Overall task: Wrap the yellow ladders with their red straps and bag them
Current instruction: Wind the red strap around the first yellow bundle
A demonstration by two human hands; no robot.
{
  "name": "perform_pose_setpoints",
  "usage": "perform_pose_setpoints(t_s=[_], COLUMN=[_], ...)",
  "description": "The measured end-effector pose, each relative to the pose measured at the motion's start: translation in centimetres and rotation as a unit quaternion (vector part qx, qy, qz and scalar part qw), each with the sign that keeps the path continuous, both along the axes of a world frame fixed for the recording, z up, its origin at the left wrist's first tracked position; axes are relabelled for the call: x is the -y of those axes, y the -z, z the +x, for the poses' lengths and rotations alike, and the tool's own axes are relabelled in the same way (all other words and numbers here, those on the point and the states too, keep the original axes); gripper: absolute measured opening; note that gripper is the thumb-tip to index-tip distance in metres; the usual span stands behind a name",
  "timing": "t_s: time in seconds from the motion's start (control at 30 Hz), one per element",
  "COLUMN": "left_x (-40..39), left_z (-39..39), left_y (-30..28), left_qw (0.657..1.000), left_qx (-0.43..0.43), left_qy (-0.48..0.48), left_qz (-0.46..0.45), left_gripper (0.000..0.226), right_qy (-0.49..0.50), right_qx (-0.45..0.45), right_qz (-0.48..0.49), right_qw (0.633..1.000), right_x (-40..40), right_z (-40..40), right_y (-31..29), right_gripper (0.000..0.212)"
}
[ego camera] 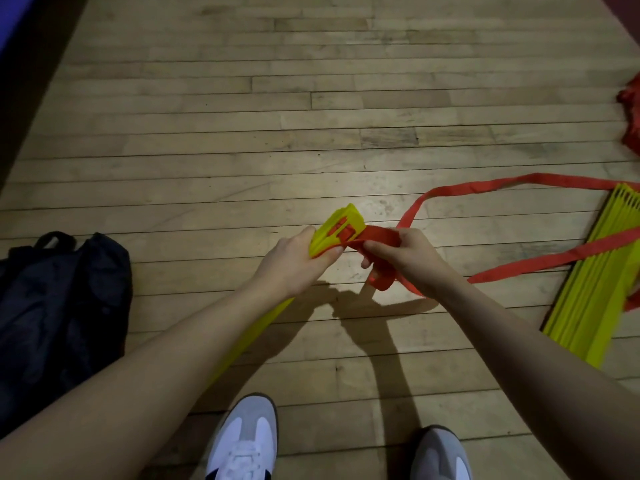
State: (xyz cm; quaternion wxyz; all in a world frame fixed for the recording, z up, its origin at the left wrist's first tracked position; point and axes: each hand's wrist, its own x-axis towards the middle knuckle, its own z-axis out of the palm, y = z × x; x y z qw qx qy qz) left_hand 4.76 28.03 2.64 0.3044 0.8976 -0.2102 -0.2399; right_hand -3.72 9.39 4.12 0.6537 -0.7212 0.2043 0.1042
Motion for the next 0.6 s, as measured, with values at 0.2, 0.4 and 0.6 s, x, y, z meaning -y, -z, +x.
perform_pose_setpoints(t_s=[0.2, 0.4, 0.6], left_x=[0.2, 1.2, 1.7], left_z=[-0.9, -2.5, -3.0], left_y=[-1.2, -2.0, -2.0], left_qw=[0.996, 0.997, 0.991], left_qx=[0.063, 0.029, 0.093], left_qy=[0.046, 0.065, 0.035], left_qz=[0.048, 0.012, 0.084], left_gripper=[0.036, 0.041, 0.046], right_qy=[0.146, 0.217, 0.173], right_qx=[-0.025, -0.094, -0.037], right_qz=[0.008, 0.077, 0.119], right_qw=[0.989, 0.969, 0.977], right_x=[-3.0, -3.8, -3.5], right_z=[0.0, -0.1, -0.1], right_y=[0.6, 0.1, -0.9], right_gripper=[0.022, 0.016, 0.026])
